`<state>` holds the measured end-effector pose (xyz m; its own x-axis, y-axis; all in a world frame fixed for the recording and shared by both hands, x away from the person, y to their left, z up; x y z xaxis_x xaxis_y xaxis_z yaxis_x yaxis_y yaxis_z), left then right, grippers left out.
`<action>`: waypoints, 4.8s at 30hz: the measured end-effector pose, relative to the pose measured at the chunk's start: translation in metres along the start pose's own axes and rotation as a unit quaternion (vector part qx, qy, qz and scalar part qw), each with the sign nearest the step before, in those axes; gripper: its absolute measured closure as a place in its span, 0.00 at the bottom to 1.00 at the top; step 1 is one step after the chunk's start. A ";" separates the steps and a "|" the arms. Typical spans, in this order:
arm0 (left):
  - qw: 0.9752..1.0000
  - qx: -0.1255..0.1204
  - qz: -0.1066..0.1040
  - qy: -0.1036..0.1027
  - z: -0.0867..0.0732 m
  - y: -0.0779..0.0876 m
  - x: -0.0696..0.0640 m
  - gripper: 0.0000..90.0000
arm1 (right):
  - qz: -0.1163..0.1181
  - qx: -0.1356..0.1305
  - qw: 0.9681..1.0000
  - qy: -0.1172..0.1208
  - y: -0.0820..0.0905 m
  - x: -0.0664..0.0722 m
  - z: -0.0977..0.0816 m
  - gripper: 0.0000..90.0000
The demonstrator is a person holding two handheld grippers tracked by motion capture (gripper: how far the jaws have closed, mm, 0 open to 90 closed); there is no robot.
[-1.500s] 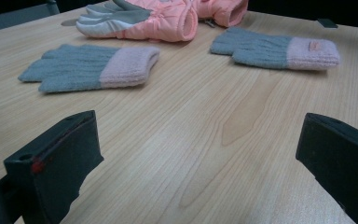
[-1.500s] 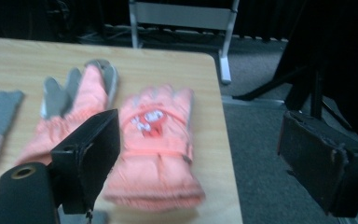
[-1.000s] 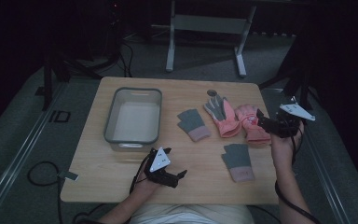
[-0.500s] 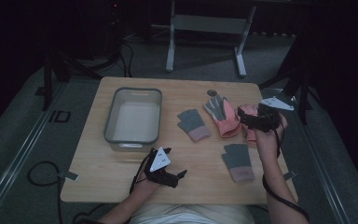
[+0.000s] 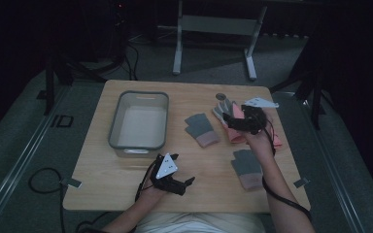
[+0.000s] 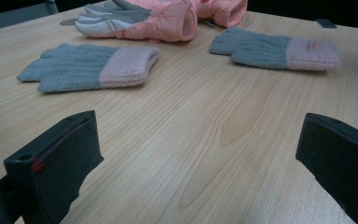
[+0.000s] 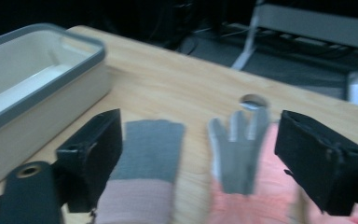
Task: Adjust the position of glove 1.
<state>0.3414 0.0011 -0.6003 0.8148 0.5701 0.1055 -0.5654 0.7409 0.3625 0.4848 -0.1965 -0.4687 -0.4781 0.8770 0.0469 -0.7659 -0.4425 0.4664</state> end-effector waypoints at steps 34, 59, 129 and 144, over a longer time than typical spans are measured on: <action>1.000 0.000 -0.004 -0.001 0.000 0.000 -0.001 0.00 | 0.075 0.197 0.977 0.037 -0.142 0.037 -0.065 0.62; 1.000 0.001 -0.003 -0.003 0.000 0.000 -0.001 0.00 | 0.035 0.234 0.971 0.035 -0.144 0.049 -0.072 0.88; 1.000 0.001 -0.003 -0.011 0.000 0.001 -0.003 0.00 | 0.039 0.135 0.990 0.025 0.020 0.025 -0.094 0.62; 1.000 0.002 -0.002 -0.010 0.000 0.000 -0.002 0.00 | 0.009 0.209 0.977 0.035 0.051 -0.037 -0.154 0.61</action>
<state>0.3395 0.0001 -0.6006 0.8190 0.5604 0.1230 -0.5622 0.7410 0.3672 0.3971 -0.2799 -0.5822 -0.5293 0.8484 0.0049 -0.5215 -0.3299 0.7869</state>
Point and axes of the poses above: each handheld gripper's, and its own axes: y roughly backward along the jaws, z roughly out of its top, x roughly to its left, the point moved 8 cm from there along -y, roughly forward along the jaws, and after that the axes turned 5 degrees about -y, right-handed, at the moved point
